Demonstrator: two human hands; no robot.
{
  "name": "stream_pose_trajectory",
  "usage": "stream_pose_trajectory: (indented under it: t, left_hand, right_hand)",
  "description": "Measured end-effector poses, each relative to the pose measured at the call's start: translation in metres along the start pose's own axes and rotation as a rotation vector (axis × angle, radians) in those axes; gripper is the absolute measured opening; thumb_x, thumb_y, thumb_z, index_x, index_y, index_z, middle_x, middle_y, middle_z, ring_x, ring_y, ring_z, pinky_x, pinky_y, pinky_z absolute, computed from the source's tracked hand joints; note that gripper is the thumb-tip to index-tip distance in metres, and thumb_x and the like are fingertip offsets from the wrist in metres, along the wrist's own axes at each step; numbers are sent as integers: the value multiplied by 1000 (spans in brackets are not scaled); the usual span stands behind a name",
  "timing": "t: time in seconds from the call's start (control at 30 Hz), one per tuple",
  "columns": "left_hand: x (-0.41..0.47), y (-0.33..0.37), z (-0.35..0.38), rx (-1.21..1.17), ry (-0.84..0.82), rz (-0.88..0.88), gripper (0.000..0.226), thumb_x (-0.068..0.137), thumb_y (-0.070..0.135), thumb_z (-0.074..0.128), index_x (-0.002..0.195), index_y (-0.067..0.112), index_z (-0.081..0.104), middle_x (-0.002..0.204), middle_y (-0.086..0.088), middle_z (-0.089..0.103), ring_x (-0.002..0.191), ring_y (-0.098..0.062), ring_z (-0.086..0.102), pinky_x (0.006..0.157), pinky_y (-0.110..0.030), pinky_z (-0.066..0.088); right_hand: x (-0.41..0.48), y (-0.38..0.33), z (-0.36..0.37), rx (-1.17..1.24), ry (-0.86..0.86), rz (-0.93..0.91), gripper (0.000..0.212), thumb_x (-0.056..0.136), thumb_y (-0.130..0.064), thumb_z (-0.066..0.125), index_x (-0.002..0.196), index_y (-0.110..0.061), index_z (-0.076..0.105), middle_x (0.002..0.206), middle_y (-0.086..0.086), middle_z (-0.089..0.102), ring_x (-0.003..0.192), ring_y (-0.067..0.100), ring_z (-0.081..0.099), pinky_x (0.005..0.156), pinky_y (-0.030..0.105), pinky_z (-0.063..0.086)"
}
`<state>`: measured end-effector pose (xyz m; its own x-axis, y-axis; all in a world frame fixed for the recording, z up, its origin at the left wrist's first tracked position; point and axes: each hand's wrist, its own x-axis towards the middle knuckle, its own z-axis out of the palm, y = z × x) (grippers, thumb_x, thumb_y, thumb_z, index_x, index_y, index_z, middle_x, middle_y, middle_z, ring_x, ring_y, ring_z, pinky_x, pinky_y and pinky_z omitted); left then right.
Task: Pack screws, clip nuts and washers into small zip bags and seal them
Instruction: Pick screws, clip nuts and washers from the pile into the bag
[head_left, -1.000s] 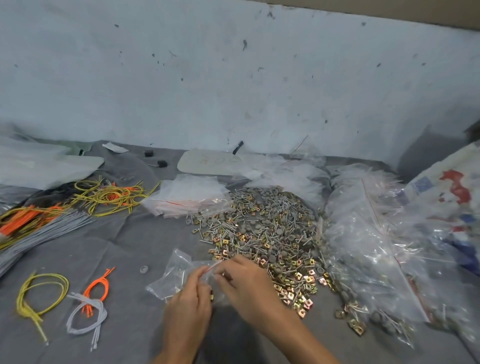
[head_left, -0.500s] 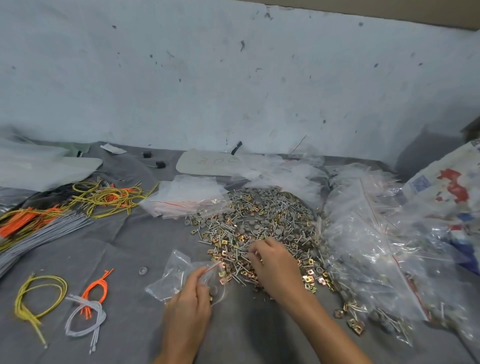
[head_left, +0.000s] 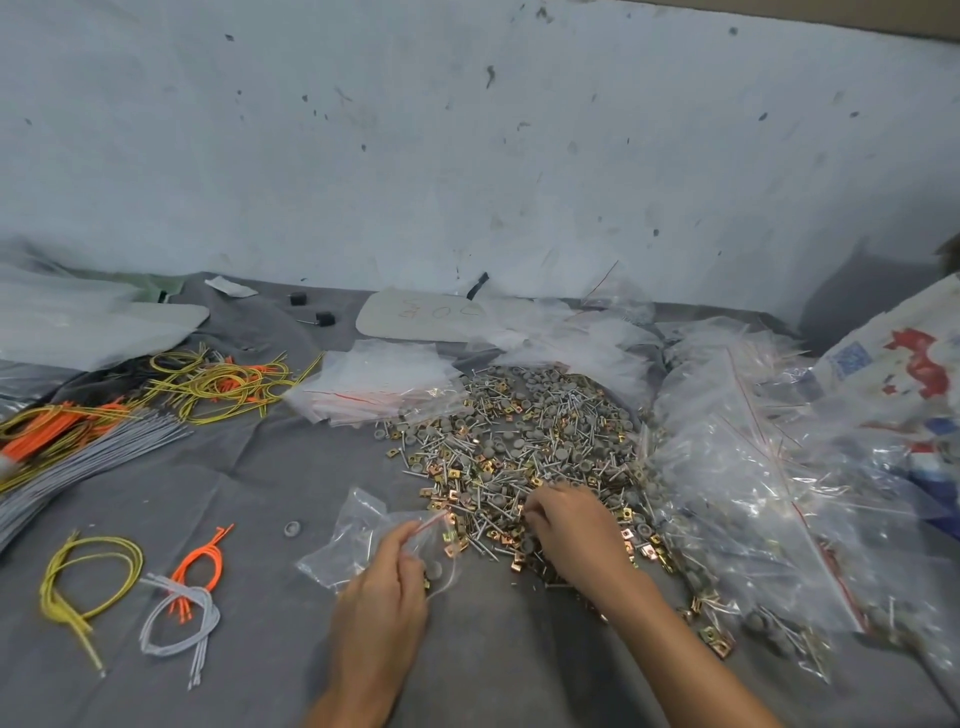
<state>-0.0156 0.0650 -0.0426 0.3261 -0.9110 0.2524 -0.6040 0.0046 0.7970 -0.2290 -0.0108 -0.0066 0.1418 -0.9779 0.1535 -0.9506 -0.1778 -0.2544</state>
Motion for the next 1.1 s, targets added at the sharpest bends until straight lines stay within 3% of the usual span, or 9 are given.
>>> stream_pose_trajectory:
  t: [0.13, 0.33, 0.57, 0.77, 0.87, 0.97, 1.1]
  left_hand:
    - [0, 2, -1, -31, -19, -7, 32, 98, 29, 39, 122, 48, 51, 90, 17, 72, 86, -16, 65, 78, -40, 52]
    - [0, 3, -2, -48, 12, 24, 43, 90, 36, 33, 122, 36, 63, 83, 8, 72, 79, -24, 65, 71, -45, 52]
    - [1, 2, -1, -45, 2, 13, 46, 90, 39, 31, 124, 38, 61, 91, 9, 73, 88, -23, 66, 77, -44, 52]
    - [2, 0, 0, -30, 24, 37, 46, 90, 40, 29, 123, 38, 61, 86, 11, 71, 81, -19, 64, 72, -42, 52]
    - [2, -1, 0, -30, 42, 58, 43, 91, 39, 30, 121, 37, 61, 78, 14, 68, 72, -16, 62, 66, -39, 50]
    - [2, -3, 1, -30, 47, 69, 43, 90, 40, 30, 121, 38, 60, 75, 12, 68, 71, -18, 62, 65, -40, 49]
    - [1, -3, 1, -13, 47, 75, 41, 91, 37, 32, 121, 39, 59, 73, 15, 65, 68, -14, 61, 62, -37, 47]
  right_hand:
    - [2, 2, -4, 24, -16, 3, 16, 103, -28, 52, 99, -27, 68, 103, -10, 65, 100, 17, 58, 85, 37, 51]
    - [5, 7, -6, 102, 31, 39, 11, 100, -25, 57, 99, -27, 68, 98, -13, 65, 93, 11, 60, 81, 36, 55]
    - [9, 8, -7, 73, 36, 42, 7, 100, -26, 57, 102, -26, 64, 100, -11, 62, 93, 14, 59, 80, 37, 55]
    - [7, 11, -11, 53, 13, 52, 9, 100, -23, 55, 102, -26, 63, 101, -9, 64, 96, 18, 58, 80, 38, 53]
    - [3, 11, -12, 89, 54, 29, 8, 99, -26, 57, 95, -27, 64, 94, -12, 58, 93, 15, 55, 78, 35, 51]
    - [-1, 9, -12, 104, -13, -29, 6, 95, -32, 61, 90, -31, 65, 92, -16, 55, 90, 10, 54, 73, 30, 47]
    - [-5, 8, -12, 0, -94, -68, 11, 96, -36, 62, 106, -33, 66, 109, -12, 59, 106, 15, 54, 87, 36, 51]
